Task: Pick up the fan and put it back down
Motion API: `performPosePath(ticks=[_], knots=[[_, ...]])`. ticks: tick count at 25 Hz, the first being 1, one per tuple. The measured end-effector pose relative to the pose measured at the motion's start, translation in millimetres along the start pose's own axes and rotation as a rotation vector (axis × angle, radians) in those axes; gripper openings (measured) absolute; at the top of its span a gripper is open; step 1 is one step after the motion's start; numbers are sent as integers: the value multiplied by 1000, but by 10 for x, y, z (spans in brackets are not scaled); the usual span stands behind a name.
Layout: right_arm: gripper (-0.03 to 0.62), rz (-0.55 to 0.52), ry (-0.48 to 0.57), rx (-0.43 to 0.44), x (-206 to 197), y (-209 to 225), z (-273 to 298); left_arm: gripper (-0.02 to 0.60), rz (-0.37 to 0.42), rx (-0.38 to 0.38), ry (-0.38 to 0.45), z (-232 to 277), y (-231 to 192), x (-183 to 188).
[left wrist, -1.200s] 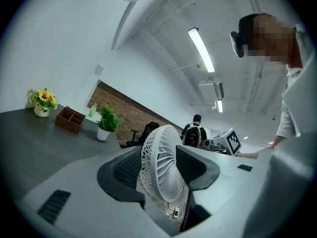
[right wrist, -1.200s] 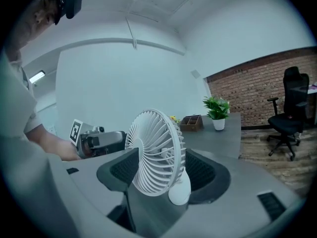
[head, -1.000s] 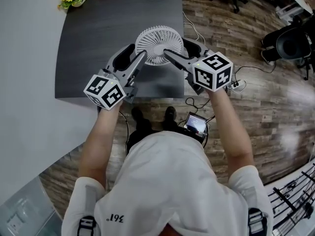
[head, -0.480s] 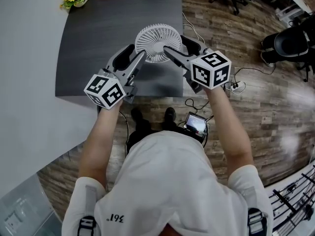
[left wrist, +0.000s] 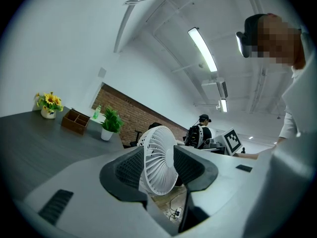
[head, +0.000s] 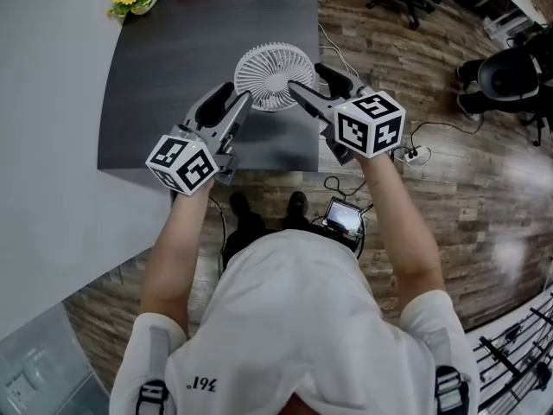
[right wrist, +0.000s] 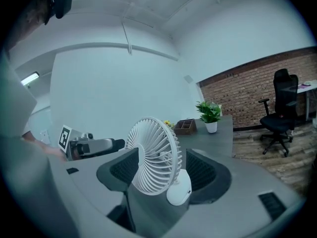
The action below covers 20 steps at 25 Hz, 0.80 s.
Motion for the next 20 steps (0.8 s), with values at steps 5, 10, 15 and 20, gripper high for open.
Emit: performPosePath(ticks=[5,10,15,20], knots=[[284,-6,14,-3,9,-4,-113,125,9,-12,6,-54,121,0],[284,-17,26,3,11,-20,-167,56,14,-10,8,-109,180,-28],[284,-41,27,10,2,-36,-251,37,16,3,21,-163,267,-48],[282,-50,34,24,-22,-77,-352,35,28,-5,27,-201,441,-73]])
Point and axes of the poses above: the fingertips, and each gripper's own axes: z forward along the fingers, y to its right, x out of its top, the point moved 4 cm from there along -z, backward along the fingers, and after that the axes turned 2 degrees about x, right-handed, at the moved point
